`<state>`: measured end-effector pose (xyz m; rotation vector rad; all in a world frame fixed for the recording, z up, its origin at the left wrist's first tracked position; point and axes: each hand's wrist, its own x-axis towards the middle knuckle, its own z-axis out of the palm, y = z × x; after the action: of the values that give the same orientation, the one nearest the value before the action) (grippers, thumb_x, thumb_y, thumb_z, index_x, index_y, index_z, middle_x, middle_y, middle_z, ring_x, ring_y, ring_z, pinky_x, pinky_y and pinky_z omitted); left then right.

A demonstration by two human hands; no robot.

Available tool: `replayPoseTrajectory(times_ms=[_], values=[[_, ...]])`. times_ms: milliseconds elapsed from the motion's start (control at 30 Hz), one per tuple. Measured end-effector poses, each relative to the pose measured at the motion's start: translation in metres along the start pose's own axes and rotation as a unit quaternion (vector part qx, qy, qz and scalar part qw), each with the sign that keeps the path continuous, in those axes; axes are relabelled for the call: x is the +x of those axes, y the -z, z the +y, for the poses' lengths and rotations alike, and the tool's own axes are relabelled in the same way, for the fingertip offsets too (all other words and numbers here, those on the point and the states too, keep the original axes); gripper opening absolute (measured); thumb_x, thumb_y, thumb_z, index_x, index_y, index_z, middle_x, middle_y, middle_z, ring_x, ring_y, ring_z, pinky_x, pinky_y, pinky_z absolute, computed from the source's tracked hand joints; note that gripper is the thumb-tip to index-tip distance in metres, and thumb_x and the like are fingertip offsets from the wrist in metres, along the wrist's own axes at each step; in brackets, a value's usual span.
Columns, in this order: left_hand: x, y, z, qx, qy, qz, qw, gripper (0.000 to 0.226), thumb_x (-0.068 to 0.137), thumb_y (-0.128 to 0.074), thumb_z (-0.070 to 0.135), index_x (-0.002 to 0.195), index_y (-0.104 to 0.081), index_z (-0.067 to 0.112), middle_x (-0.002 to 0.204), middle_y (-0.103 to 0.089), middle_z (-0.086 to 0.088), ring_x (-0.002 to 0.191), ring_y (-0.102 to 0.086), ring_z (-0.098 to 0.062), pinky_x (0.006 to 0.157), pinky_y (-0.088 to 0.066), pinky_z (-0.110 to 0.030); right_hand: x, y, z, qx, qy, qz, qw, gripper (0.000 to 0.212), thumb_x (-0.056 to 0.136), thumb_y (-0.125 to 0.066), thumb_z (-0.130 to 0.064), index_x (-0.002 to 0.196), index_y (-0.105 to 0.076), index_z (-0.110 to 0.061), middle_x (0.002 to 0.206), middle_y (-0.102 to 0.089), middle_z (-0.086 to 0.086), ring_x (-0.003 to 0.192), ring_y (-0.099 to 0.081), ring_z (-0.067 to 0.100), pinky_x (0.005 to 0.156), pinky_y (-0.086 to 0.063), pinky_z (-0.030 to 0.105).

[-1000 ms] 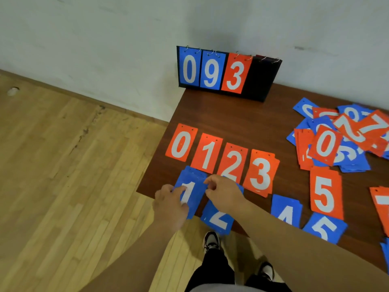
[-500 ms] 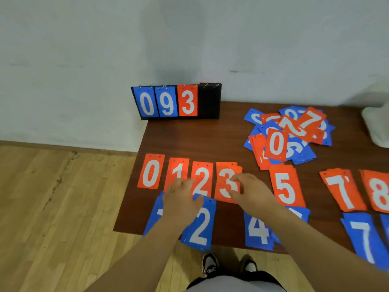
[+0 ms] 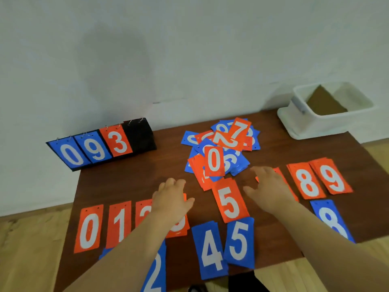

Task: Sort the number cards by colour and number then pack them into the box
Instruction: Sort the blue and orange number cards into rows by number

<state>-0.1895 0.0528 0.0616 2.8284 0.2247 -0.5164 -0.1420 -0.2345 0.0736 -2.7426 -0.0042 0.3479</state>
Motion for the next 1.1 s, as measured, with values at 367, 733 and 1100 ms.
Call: replayPoseTrajectory(times_ms=[367, 733, 1100], values=[[0.101, -0.012, 0.083, -0.083, 0.118, -0.007, 0.99, 0.074, 0.087, -0.065, 0.062, 0.147, -0.037, 0.028, 0.142, -0.046, -0.001, 0.129, -0.049, -0.025, 0.1, -0.052, -0.043, 0.137, 0.024, 0.062, -0.049, -0.009, -0.072, 0.996, 0.071, 0.087, -0.066, -0.05, 0.148, -0.043, -0.024, 0.149, -0.039, 0.007, 0.13, -0.044, 0.033, 0.103, -0.045, 0.047], [0.187, -0.059, 0.13, -0.128, 0.238, 0.014, 0.963, 0.102, 0.075, -0.078, 0.063, 0.151, -0.018, 0.032, 0.152, -0.031, -0.007, 0.144, -0.034, -0.033, 0.105, -0.047, -0.052, 0.274, -0.018, 0.06, -0.028, 0.047, -0.088, 0.995, 0.077, 0.085, -0.06, -0.066, 0.144, -0.039, -0.021, 0.15, -0.04, 0.011, 0.133, -0.041, 0.036, 0.106, -0.044, 0.052], [0.192, -0.064, 0.126, -0.142, 0.224, 0.037, 0.963, 0.104, 0.073, -0.082, 0.06, 0.153, -0.02, 0.036, 0.15, -0.04, 0.002, 0.14, -0.04, -0.023, 0.11, -0.045, -0.046, 0.354, -0.02, 0.066, -0.027, 0.04, -0.031, 0.998, 0.089, 0.074, -0.076, -0.064, 0.148, -0.036, -0.035, 0.148, -0.04, 0.007, 0.135, -0.038, 0.036, 0.107, -0.038, 0.052]])
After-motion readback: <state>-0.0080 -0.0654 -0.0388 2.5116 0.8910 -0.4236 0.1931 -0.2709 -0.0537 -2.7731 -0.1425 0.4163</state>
